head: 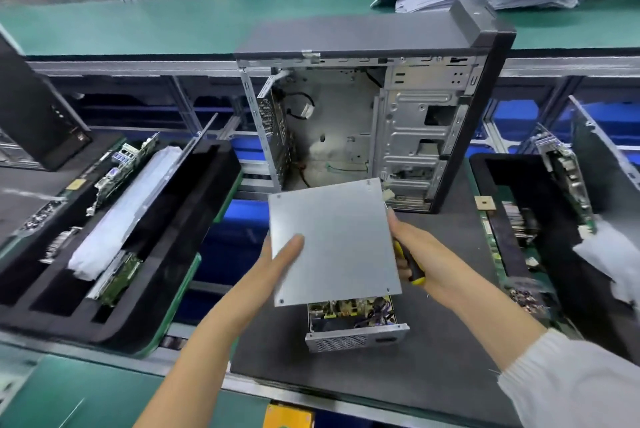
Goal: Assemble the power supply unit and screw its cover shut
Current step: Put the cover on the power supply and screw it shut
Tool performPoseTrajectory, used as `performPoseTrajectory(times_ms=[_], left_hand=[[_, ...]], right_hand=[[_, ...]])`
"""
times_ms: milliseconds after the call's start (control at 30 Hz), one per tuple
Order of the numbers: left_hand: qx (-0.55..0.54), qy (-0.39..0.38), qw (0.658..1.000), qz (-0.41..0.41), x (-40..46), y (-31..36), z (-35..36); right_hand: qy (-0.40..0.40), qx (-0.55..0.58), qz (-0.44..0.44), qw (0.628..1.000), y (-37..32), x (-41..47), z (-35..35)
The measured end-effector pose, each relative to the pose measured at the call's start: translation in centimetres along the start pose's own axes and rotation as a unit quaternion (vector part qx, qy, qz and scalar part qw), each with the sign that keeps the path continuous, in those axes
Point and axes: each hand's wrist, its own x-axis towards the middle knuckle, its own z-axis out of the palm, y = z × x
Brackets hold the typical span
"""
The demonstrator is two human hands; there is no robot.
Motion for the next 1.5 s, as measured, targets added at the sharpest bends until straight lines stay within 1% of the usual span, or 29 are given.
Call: performPoseTrajectory(times_ms=[33, 133, 233, 333, 400, 467, 533, 700, 900, 1033, 1200, 1333, 1500], left_hand=[[0.004, -0.015, 1.0, -0.015, 0.2, -0.1, 0.3], [-0.038, -0.05, 0.996, -0.068, 0.4, -0.3, 0.9], [-0.007, -0.015, 0.995, -0.097, -0.3, -1.0, 1.3], [0.039, -0.009, 0.993, -0.114, -1.4, -2.0, 1.8], [0.037, 0.021, 0.991, -0.124, -1.7, -2.6, 2.1], [0.049, 0.042, 0.99, -0.122, -1.6, -2.9, 2.6], [0.062, 0.046, 0.99, -0.12, -1.5, -3.2, 3.2], [0.054, 0.066, 0.99, -0.112, -0.7, -4.1, 3.9], [0.085, 0.102, 0.983, -0.123, 0.0, -5.1, 3.8], [0.073, 0.095, 0.985, -0.125, 0.0, -5.7, 3.8], [0.06, 0.098, 0.985, -0.128, -0.1, -5.8, 4.0], [0.051, 0.104, 0.984, -0.132, 0.0, -5.9, 4.1], [0.053, 0.103, 0.983, -0.142, 0.3, -5.8, 4.1]], right_hand=[[0.003, -0.021, 0.006, 1.0, 0.2, -0.2, -0.1], [-0.01, -0.05, 0.013, 0.999, 0.8, -0.6, -0.9], [-0.004, -0.069, 0.015, 0.998, 2.0, -0.9, -1.6], [0.011, -0.084, 0.032, 0.996, 3.4, -1.1, -2.1], [0.018, -0.075, 0.04, 0.996, 4.4, -1.0, -2.5], [0.019, -0.06, 0.046, 0.997, 5.3, -0.8, -2.9], [0.021, -0.05, 0.055, 0.997, 6.2, -0.5, -3.3], [0.023, -0.031, 0.077, 0.996, 8.0, 0.6, -4.2], [-0.025, 0.012, 0.101, 0.995, 9.5, 2.2, -4.8], [-0.05, 0.042, 0.104, 0.992, 10.1, 2.5, -5.4], [-0.065, 0.043, 0.102, 0.992, 10.0, 2.6, -5.4], [-0.059, 0.036, 0.098, 0.993, 10.0, 2.5, -5.6], [-0.028, 0.032, 0.093, 0.995, 10.5, 2.4, -5.4]])
